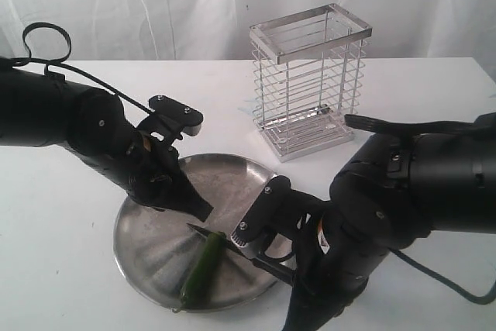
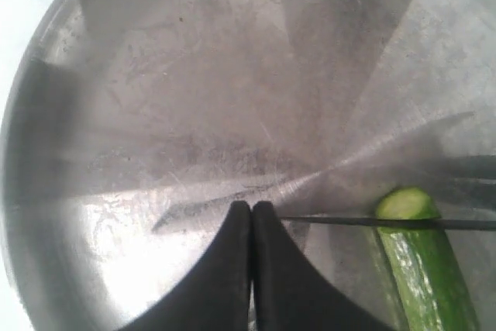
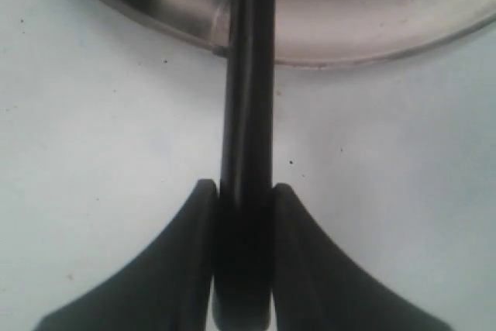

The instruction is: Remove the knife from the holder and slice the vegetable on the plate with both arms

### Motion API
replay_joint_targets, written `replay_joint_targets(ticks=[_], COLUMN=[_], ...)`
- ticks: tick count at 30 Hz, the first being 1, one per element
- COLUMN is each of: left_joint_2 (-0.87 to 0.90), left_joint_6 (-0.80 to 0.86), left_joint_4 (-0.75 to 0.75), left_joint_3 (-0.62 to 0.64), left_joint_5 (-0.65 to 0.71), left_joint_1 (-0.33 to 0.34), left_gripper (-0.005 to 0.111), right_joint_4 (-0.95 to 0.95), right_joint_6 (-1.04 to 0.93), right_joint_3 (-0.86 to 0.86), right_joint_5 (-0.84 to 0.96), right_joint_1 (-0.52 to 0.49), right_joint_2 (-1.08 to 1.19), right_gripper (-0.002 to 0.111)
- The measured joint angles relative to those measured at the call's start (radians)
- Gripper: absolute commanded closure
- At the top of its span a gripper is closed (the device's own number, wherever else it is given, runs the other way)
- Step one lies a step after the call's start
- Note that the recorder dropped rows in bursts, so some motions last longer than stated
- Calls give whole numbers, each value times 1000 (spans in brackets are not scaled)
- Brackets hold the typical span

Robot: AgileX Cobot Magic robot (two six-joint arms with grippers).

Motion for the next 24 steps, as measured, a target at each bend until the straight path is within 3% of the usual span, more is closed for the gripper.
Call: replay_joint_targets(ticks=[24], left_joint_2=[0], left_joint_6=[0], left_joint_4=[7], left_joint_3=[0], left_joint_5=[8], left_joint_1=[0], left_gripper=[107], right_joint_4=[0], right_joint_6=[-10], right_joint_3=[-155], right_joint_5=[39], right_joint_1=[4], right_joint_2=[149], right_gripper=[108])
